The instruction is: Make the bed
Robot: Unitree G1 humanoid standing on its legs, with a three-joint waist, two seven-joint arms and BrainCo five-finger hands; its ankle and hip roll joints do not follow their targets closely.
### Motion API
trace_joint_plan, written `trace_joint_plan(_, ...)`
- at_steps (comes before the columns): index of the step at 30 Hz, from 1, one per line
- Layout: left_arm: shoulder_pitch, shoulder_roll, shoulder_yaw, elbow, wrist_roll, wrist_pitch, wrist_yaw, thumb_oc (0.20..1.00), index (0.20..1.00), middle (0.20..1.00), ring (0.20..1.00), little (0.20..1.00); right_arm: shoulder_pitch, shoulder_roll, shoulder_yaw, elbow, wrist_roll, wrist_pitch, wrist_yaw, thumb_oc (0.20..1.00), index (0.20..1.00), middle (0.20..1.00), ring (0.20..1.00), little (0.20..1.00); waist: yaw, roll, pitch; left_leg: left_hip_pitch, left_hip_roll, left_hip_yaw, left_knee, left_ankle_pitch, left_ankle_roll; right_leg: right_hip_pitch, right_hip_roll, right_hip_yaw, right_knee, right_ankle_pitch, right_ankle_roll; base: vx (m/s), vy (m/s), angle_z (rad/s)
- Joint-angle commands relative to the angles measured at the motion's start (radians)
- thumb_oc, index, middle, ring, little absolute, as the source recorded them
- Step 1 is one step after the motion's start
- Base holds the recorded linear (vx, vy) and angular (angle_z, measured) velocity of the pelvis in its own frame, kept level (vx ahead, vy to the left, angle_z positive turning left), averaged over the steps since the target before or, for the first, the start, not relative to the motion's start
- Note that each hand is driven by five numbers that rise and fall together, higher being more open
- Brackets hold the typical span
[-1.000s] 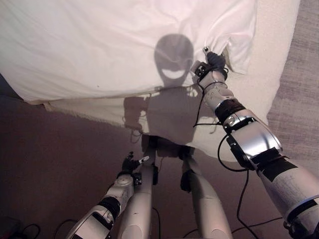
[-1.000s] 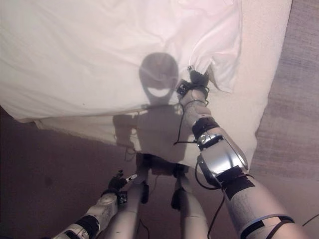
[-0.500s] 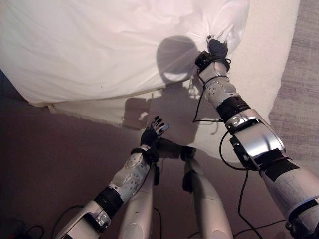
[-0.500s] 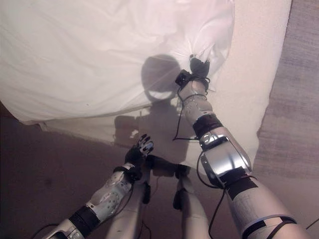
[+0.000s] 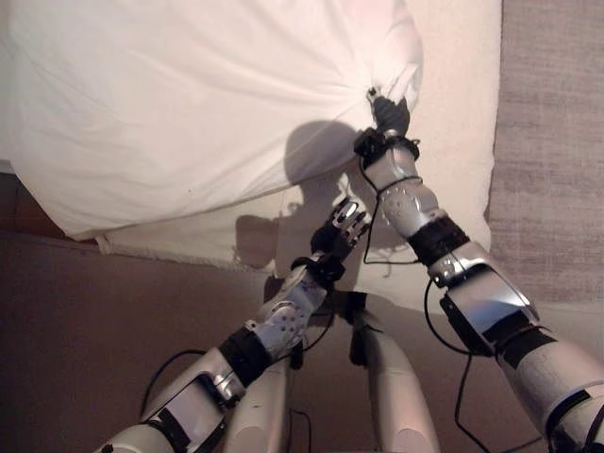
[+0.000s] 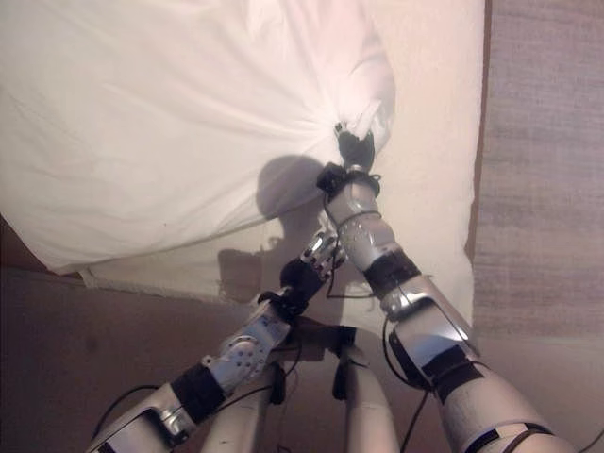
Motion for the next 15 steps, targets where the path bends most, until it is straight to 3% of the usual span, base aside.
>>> trace_joint_plan(1, -0.035, -0.089, 0.037, 0.027, -0.01, -0.048, 0.014, 1.0, 1.0, 1.0, 1.0, 1.0, 0.007, -0.093, -0.037, -0.15, -0.061, -0.093, 0.03, 0.2, 0.2, 0.2, 0.2, 0.2, -0.046, -0.024, -0.063, 0.029, -0.024, 0.04, 0.09, -0.143, 0.101, 0.021, 0.008, 0.038, -0.078, 0.097, 0.018, 0.0, 0.0, 0.0)
trace_joint_plan(5, -0.13, -0.126, 0.134, 0.088, 0.009, -0.088, 0.062, 1.0, 1.0, 1.0, 1.0, 1.0, 0.18, -0.111, -0.063, -0.302, -0.118, -0.1, 0.043, 0.2, 0.2, 0.2, 0.2, 0.2, -0.065, -0.031, -0.088, 0.031, -0.016, 0.042, 0.08, -0.133, 0.093, 0.02, 0.014, 0.032, -0.086, 0.101, 0.017, -0.01, -0.035, 0.0)
trace_joint_plan(15, -0.206, -0.12, 0.318, 0.135, 0.051, -0.17, 0.134, 1.0, 1.0, 1.0, 1.0, 1.0, 0.35, -0.079, -0.123, -0.372, -0.128, -0.109, 0.055, 0.2, 0.2, 0.2, 0.2, 0.2, -0.071, -0.043, -0.116, 0.016, 0.006, 0.047, 0.057, -0.112, 0.082, -0.004, 0.036, 0.022, -0.097, 0.104, 0.009, -0.01, -0.045, -0.03)
